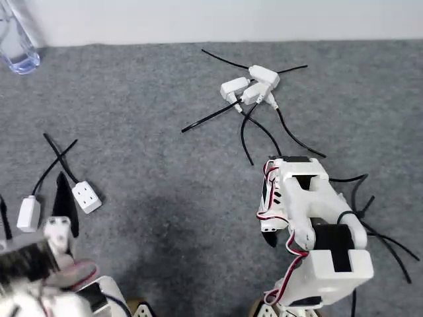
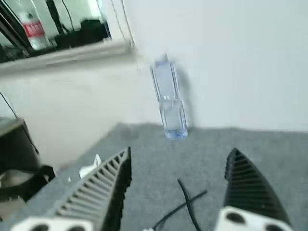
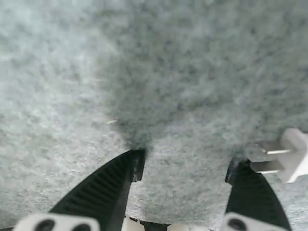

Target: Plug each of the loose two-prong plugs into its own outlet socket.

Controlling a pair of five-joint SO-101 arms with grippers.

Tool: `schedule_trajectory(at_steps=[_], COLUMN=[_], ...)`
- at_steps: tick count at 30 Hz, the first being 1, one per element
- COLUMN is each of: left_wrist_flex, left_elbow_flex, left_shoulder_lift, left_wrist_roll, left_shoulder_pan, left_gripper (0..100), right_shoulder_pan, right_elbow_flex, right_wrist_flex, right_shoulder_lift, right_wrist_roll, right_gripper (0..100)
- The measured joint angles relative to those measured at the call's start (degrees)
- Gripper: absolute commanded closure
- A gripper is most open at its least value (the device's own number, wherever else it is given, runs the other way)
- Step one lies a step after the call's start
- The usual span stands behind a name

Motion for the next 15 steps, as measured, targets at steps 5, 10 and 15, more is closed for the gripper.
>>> schedule_trajectory(at_steps=[5, 10, 15], left_wrist_flex=[4.75, 7.3, 8.18], left_elbow_flex=[-9.76, -19.78, -22.42], left_shoulder_lift=[19.25, 38.51, 53.1], left_wrist_roll=[0.0, -1.32, -5.27], left_shoulder_pan=[0.0, -0.09, -0.26], left_gripper=[70, 70, 70], right_shoulder_pan=[0.0, 0.0, 0.0], right_elbow_flex=[0.0, 0.0, 0.0], right_wrist_flex=[0.0, 0.0, 0.0], right_shoulder_lift=[0.0, 0.0, 0.0], right_wrist_roll=[0.0, 0.0, 0.0], right_gripper=[72.0, 72.0, 72.0])
